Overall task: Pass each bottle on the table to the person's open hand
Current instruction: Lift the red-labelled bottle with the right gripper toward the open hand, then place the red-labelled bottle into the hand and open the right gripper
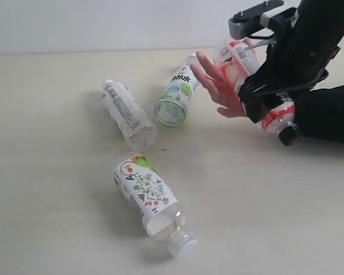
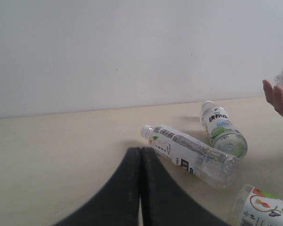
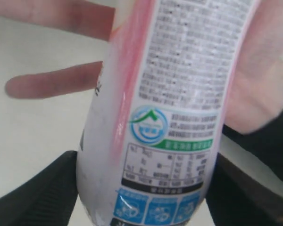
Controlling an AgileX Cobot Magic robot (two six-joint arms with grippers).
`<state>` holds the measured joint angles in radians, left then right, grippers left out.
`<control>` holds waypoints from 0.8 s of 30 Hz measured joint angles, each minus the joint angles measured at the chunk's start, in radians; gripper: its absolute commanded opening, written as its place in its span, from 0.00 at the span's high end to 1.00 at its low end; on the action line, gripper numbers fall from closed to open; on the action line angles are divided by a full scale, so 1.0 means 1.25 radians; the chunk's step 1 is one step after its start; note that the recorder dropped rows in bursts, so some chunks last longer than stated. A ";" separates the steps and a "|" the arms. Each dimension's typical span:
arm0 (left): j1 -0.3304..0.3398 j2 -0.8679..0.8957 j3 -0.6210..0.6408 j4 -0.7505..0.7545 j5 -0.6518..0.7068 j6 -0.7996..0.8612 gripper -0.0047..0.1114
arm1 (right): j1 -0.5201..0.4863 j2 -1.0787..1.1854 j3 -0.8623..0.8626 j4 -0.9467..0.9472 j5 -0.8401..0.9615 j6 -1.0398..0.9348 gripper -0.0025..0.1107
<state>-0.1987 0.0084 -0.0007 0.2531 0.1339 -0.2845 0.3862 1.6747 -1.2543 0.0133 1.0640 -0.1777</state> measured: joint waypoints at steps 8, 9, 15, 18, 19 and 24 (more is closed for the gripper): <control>0.000 0.000 0.000 0.000 0.000 0.000 0.96 | 0.000 0.055 0.000 0.009 -0.065 -0.004 0.98; 0.000 0.000 0.000 0.000 0.000 0.000 0.96 | 0.000 0.055 0.000 0.009 -0.072 -0.004 0.98; 0.000 0.000 0.000 0.000 0.000 0.000 0.96 | 0.000 0.055 0.000 0.013 -0.117 0.009 0.98; 0.000 0.000 0.000 0.000 0.000 0.000 0.96 | 0.000 0.055 0.000 0.017 -0.130 0.013 0.98; 0.000 0.000 0.000 0.000 0.000 0.000 0.96 | 0.000 0.055 0.000 0.016 -0.132 0.015 0.98; 0.000 0.000 0.000 0.000 0.000 0.000 0.96 | 0.000 0.055 0.000 0.026 -0.142 0.018 0.89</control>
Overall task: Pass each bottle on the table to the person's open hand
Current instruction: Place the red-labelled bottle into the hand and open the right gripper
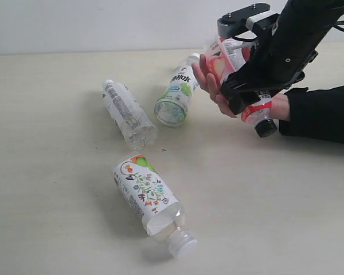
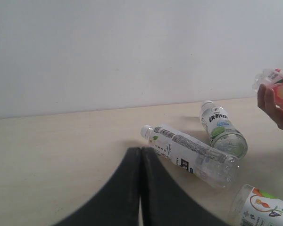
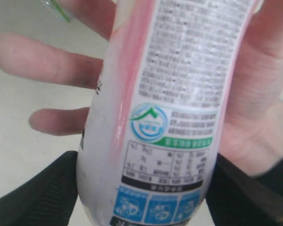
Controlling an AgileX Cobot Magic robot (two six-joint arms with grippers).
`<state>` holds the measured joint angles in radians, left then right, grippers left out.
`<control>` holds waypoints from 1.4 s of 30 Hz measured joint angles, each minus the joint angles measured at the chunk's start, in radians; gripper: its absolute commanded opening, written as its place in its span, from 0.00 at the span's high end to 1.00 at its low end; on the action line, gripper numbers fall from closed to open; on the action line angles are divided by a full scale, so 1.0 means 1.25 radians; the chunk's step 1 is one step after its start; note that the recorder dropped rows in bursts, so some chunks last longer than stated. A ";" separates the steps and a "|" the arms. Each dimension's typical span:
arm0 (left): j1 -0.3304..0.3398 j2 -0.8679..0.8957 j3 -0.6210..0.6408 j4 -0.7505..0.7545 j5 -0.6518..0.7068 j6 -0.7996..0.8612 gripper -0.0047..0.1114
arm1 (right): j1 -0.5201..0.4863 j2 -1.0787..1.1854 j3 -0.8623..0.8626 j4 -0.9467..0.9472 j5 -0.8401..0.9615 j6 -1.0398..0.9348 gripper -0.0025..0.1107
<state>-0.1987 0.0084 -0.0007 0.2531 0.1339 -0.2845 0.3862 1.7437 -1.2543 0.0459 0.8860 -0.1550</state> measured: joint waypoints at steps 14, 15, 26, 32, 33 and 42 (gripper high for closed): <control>0.000 0.000 0.000 0.000 0.000 0.000 0.96 | 0.000 0.000 0.000 0.006 0.003 0.017 0.33; 0.000 0.000 0.000 0.000 0.000 0.000 0.96 | 0.000 0.000 0.000 0.006 0.003 0.017 0.32; 0.000 0.000 0.000 0.000 0.000 0.000 0.96 | 0.000 0.000 -0.002 0.006 0.005 0.025 0.16; 0.000 0.000 0.000 0.000 0.000 0.000 0.96 | 0.000 -0.009 -0.002 0.005 0.001 0.025 0.12; 0.000 0.000 0.000 0.000 0.000 0.000 0.96 | 0.000 -0.016 -0.002 0.005 0.000 0.025 0.12; 0.000 0.000 0.000 0.000 0.000 0.000 0.96 | 0.000 -0.160 0.000 0.022 0.064 -0.006 0.27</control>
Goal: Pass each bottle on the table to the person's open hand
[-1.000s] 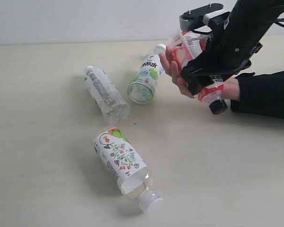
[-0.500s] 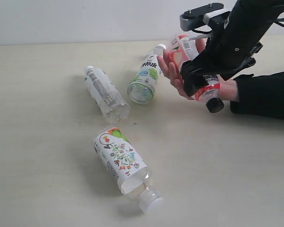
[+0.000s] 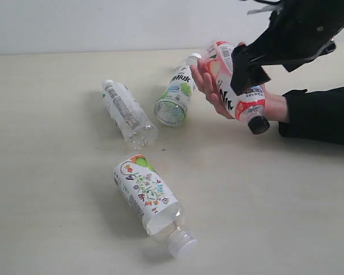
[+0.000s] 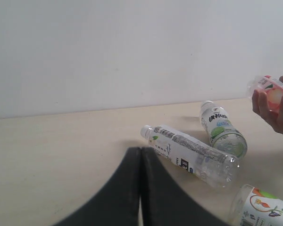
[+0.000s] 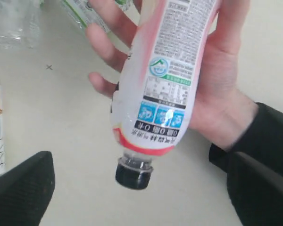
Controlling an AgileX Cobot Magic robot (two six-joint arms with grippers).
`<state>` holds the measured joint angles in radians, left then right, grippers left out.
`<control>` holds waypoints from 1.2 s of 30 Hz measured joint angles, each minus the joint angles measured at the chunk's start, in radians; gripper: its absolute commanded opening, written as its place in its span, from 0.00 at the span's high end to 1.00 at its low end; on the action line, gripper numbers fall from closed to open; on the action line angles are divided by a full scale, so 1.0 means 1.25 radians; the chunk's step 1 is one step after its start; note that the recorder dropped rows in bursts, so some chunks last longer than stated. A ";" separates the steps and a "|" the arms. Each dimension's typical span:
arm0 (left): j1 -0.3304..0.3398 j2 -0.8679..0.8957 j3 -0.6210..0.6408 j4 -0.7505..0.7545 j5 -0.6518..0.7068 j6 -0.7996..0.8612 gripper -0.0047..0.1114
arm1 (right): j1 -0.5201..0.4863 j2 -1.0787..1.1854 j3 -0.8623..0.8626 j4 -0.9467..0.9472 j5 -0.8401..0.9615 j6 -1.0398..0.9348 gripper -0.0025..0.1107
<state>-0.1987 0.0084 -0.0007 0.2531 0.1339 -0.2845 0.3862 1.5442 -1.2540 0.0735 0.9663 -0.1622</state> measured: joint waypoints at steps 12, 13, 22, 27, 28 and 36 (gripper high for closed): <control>0.000 0.000 0.000 0.000 0.000 0.000 0.96 | 0.000 -0.499 0.257 0.033 -0.076 -0.007 0.98; 0.000 0.000 0.000 0.000 0.000 0.000 0.96 | 0.000 -0.538 0.288 0.035 -0.094 -0.007 0.98; 0.000 0.000 0.000 0.000 0.000 0.000 0.96 | 0.000 -0.864 0.581 0.033 -0.360 -0.017 0.98; 0.000 0.000 0.000 0.000 0.000 0.000 0.96 | 0.000 -0.931 0.709 0.061 -0.440 -0.010 0.98; 0.000 0.000 0.000 0.000 0.000 0.000 0.96 | 0.000 -0.963 0.741 0.062 -0.448 -0.010 0.98; 0.000 0.000 0.000 0.000 0.000 0.000 0.96 | 0.000 -1.095 0.797 0.078 -0.511 -0.022 0.98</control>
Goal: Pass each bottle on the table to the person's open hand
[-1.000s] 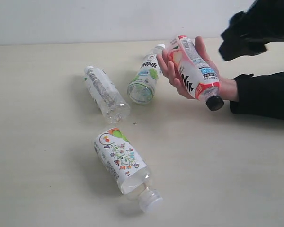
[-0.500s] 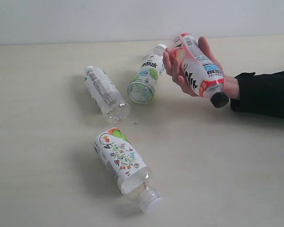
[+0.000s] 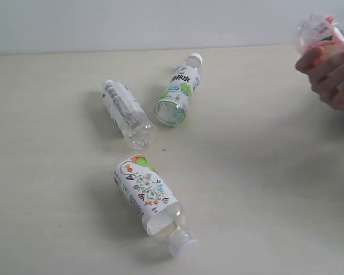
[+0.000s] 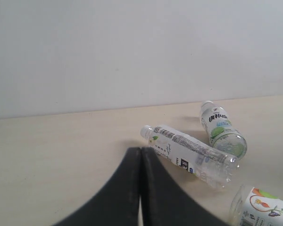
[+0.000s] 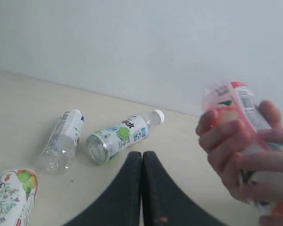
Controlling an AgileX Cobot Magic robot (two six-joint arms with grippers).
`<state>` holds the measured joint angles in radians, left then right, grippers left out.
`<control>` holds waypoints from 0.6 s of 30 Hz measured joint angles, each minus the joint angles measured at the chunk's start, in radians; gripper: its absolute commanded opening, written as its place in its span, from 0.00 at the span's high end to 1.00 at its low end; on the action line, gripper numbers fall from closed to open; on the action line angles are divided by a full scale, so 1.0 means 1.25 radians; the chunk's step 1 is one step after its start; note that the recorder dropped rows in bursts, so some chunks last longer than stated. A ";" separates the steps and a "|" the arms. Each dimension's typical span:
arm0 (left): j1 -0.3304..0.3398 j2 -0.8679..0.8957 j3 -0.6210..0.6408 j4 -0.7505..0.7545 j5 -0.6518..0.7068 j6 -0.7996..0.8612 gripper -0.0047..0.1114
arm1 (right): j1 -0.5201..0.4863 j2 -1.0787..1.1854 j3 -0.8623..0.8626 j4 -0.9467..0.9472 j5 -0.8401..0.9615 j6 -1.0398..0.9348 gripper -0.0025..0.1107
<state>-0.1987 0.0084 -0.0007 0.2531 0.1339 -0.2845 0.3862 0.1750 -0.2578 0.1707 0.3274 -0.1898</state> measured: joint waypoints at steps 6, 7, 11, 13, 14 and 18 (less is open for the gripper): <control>0.000 0.000 0.000 0.000 0.000 0.000 0.96 | 0.000 -0.061 0.000 0.008 -0.007 -0.001 0.98; 0.000 0.000 0.000 0.000 0.000 0.000 0.96 | 0.000 -0.078 0.000 0.010 -0.009 -0.001 0.98; 0.000 0.000 0.000 0.000 0.000 0.000 0.96 | 0.000 -0.130 0.000 0.010 -0.017 -0.001 0.98; 0.000 0.000 0.000 0.000 0.000 0.000 0.96 | 0.000 -0.136 0.000 0.010 -0.020 -0.001 0.98; 0.000 0.000 0.000 0.000 0.000 0.000 0.96 | 0.000 -0.136 0.000 0.010 -0.020 -0.001 0.98; 0.000 0.000 0.000 0.000 0.000 0.000 0.96 | 0.000 -0.137 0.000 0.010 -0.022 -0.001 0.98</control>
<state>-0.1987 0.0084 -0.0007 0.2531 0.1339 -0.2845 0.3862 0.0040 -0.2578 0.1836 0.3001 -0.1916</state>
